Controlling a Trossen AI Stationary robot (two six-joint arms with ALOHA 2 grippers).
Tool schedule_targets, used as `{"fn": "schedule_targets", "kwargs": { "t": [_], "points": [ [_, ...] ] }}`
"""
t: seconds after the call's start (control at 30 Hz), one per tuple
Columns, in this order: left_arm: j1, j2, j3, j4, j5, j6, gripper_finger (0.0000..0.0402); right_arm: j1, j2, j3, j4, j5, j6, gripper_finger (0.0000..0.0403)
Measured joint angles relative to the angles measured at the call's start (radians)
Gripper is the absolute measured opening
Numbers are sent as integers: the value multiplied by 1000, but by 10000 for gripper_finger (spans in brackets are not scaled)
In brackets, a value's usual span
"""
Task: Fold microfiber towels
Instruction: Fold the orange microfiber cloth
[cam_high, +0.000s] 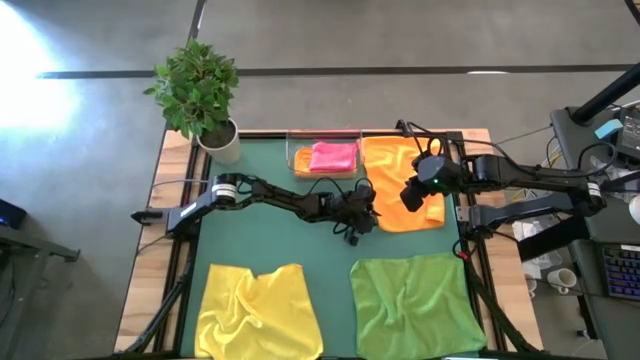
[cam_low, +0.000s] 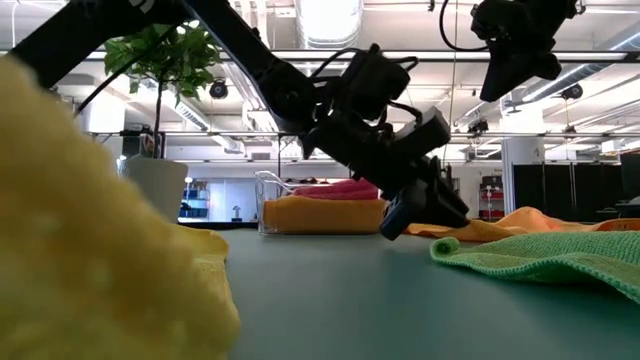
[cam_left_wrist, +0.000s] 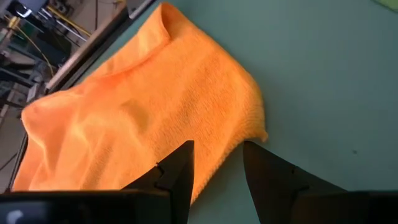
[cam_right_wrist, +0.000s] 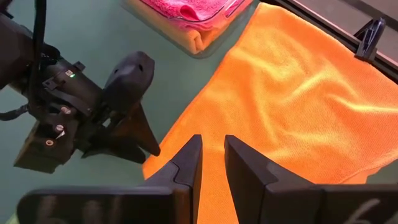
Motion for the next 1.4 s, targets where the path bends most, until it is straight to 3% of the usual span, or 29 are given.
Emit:
{"fn": "schedule_targets", "kwargs": {
  "t": [0.5, 0.83, 0.93, 1.17, 1.4],
  "points": [
    [0, 0, 0, 10, 72, -2, 117, 0, 0, 0, 3, 0, 11, 59],
    [-1, 37, 18, 27, 64, -52, 16, 0, 0, 0, 2, 0, 35, 59],
    [-3, 31, 21, 13, 54, -93, 4, 0, 0, 0, 2, 0, 35, 59],
    [-3, -83, 35, -255, 11, -218, 1, 0, 0, 0, 1, -11, 35, 59],
    [-25, -247, 18, -523, 8, -274, 0, 0, 0, 0, -8, -139, -33, 59]
  ]
}}
